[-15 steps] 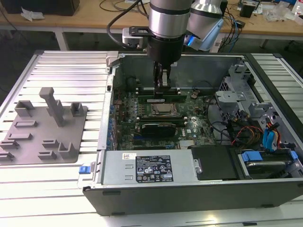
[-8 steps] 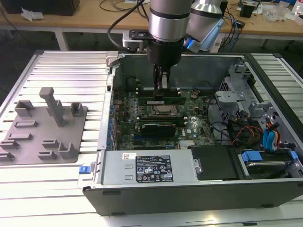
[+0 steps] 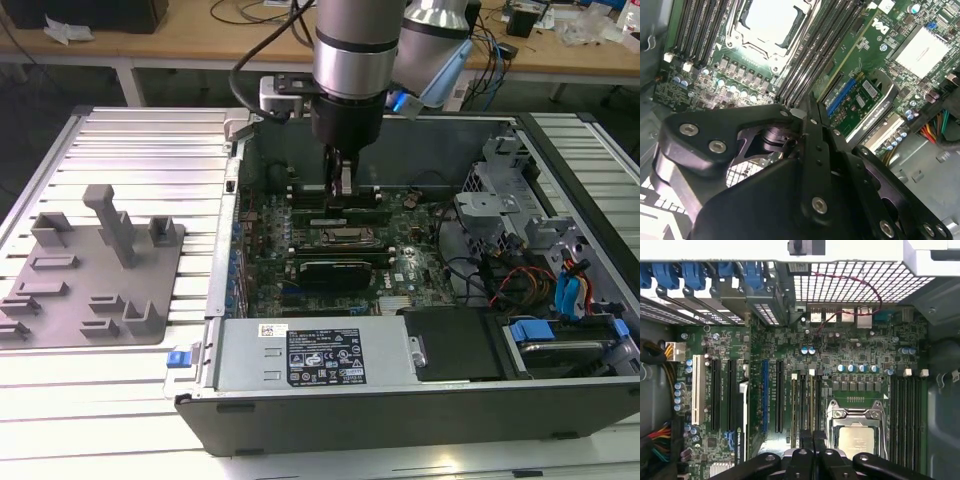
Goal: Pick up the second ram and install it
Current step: 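Insert the second ram into the second slot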
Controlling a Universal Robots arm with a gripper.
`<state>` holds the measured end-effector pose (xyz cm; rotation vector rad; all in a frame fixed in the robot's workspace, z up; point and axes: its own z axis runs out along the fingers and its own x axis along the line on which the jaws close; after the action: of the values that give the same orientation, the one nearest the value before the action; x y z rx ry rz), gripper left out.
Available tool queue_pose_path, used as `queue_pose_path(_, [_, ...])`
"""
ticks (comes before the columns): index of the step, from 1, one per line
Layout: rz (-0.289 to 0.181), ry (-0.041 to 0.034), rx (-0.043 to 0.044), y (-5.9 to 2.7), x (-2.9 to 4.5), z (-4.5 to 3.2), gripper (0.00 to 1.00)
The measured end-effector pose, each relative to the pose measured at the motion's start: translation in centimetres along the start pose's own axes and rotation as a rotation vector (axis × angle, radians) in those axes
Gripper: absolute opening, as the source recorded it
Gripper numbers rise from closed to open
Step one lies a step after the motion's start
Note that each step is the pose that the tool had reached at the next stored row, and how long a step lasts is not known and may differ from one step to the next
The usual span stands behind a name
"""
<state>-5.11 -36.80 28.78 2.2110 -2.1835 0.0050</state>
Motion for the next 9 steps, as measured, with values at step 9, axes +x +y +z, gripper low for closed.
queue_pose_path(9, [0.0,0.0,-0.001,-0.46,-0.01,0.83,0.09])
